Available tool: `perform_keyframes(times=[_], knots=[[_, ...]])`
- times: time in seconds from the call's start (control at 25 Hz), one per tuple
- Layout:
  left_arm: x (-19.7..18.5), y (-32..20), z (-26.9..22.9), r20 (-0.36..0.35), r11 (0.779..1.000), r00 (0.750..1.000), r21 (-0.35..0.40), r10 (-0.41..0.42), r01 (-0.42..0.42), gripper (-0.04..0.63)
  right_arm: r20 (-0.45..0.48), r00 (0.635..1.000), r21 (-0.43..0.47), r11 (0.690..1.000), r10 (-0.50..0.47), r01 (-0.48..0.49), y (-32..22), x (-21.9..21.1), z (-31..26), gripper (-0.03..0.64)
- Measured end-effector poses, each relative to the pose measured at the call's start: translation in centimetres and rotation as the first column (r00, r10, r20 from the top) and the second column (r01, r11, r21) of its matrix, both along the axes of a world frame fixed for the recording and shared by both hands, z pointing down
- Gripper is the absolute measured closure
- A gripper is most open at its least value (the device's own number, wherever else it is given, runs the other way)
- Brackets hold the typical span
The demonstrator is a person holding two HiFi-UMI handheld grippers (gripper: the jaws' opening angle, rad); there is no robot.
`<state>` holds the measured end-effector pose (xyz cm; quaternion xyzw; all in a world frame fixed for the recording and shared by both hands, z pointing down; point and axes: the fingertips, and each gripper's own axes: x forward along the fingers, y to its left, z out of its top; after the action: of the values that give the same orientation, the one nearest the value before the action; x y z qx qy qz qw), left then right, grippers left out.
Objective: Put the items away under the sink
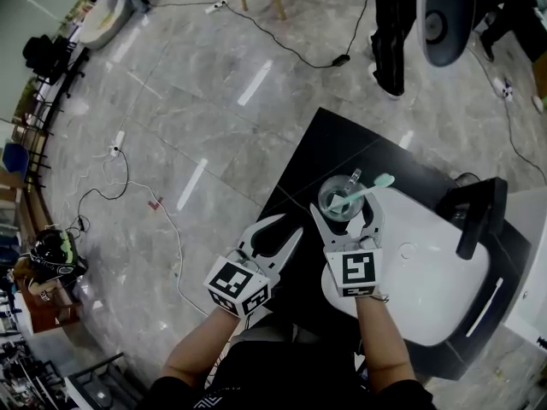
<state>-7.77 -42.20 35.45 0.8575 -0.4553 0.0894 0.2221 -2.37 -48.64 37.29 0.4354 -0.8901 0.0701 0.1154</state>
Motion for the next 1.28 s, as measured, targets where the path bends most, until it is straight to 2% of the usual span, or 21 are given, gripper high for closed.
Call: perform_keyframes(times=[0.6,0.92,1.28], knots=[[0.0,1.3,0.9,-0.003,1.000,1.000,-0.028,-0.006,0.006,0.483,-0.018,0.999,0.031,0.999,-0.040,0.041,-0.3,-0.3,0.4,0.278],[-0.1,1.1,0.6,-0.009,1.000,1.000,-0.016,0.002,-0.003,0.491,-0.031,0.999,0.047,0.999,-0.018,0.019,-0.1,-0.3,0.3,0.278],[0.4,1.4,0.1,-0.023,1.000,1.000,-0.003,0.003,-0.003,0.496,0.009,1.000,0.091,0.996,-0.013,0.012,0.8,0.9,-1.4,0.278]])
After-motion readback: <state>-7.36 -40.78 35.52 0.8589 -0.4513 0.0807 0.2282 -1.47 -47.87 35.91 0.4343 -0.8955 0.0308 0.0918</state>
